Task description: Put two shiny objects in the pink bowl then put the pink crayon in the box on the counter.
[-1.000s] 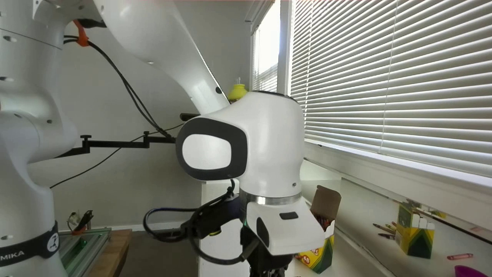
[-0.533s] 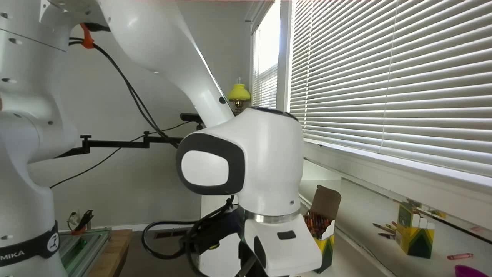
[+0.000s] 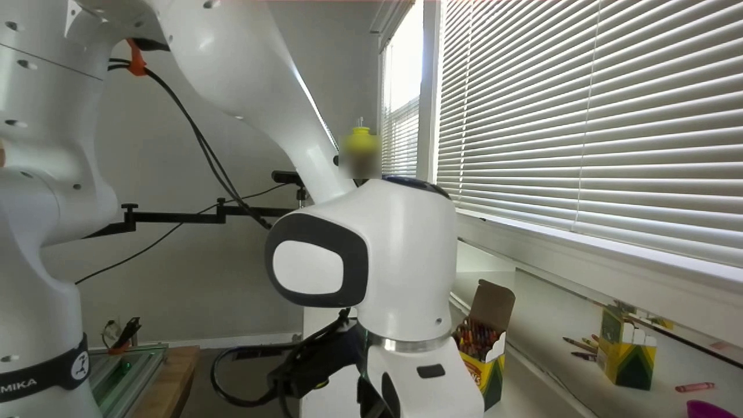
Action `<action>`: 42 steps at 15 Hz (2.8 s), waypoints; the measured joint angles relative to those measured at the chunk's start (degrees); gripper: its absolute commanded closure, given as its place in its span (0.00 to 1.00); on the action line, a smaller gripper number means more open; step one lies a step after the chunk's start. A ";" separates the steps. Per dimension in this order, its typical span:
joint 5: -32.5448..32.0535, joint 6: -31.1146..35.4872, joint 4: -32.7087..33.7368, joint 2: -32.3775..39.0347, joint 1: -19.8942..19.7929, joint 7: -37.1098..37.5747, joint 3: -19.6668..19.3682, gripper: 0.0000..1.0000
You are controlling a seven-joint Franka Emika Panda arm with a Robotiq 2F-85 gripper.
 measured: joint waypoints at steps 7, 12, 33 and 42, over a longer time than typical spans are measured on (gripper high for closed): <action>0.39 1.04 0.02 0.84 -0.64 -1.93 0.56 0.60; 0.46 1.41 0.32 1.53 -1.02 -2.22 1.11 0.71; -0.04 -7.86 12.53 -1.99 -0.73 -3.47 1.04 0.95; -5.51 -8.82 20.39 -0.84 1.69 -8.59 3.13 0.95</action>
